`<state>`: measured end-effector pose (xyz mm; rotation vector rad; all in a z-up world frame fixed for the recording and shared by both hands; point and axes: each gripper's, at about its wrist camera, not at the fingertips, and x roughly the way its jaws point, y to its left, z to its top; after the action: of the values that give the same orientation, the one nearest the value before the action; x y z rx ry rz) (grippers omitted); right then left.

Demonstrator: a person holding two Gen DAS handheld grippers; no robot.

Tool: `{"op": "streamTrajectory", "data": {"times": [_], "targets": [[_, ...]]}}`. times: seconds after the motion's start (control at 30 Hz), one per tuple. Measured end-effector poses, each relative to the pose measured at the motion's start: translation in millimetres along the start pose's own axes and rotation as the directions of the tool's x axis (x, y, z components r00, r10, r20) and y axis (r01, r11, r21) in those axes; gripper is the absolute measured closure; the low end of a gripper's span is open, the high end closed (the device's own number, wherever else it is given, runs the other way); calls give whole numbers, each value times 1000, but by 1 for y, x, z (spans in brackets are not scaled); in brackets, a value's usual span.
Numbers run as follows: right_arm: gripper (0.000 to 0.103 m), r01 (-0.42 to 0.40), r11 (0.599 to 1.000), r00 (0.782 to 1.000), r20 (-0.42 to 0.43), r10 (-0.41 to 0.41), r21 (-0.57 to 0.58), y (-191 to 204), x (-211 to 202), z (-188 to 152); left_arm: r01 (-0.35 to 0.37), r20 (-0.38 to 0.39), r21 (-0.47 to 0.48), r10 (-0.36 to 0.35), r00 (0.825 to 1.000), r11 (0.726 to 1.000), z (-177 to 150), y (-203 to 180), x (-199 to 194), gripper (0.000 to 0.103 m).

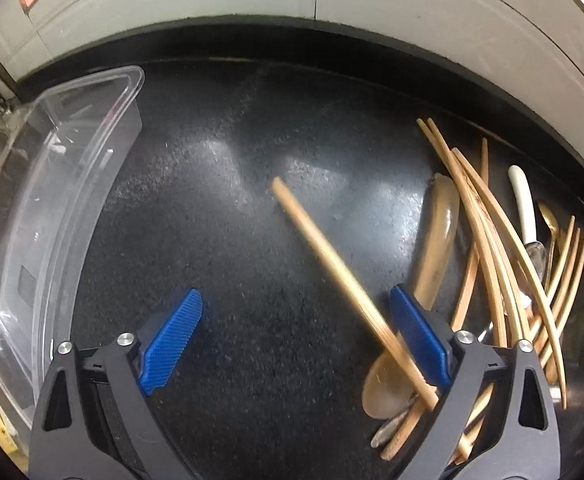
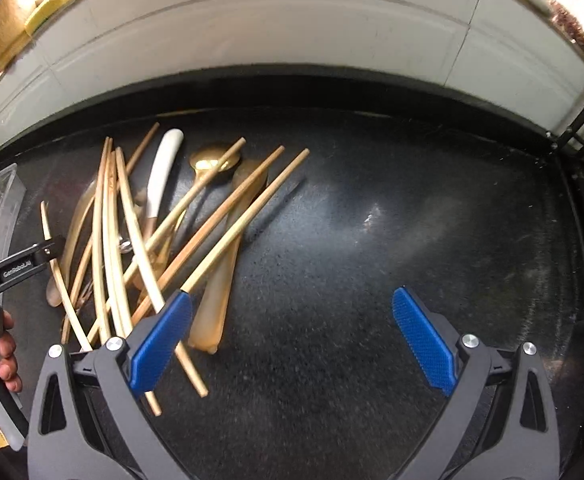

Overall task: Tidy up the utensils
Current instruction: 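Reach both tools into the utensil pile and close on a chopstick and a wooden spoon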

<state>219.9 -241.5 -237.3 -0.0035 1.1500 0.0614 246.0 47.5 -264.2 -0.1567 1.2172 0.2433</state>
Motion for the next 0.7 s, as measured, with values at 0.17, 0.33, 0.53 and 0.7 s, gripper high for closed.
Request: {"op": "streamTrajectory", "data": {"times": [0.17,0.33,0.53,0.7], "targets": [[11,-12,1000,999,-44,12,-10,6,20,6,-4,57,15,3,998,1000,-3,-6,-13,34],[19,-37,999,997,-67,36,-24,15,39,10,36,106,36,-39,994,999,0,-14,-24,82],[34,-11,997,999,-34,9,-82,27,43,10,113,96,103,-123,988,988,7,-30,-28,97],[86,-84,990,996,-26,81,-115,40,41,12,117,79,154,-131,988,981,10,-35,-37,98]]}}
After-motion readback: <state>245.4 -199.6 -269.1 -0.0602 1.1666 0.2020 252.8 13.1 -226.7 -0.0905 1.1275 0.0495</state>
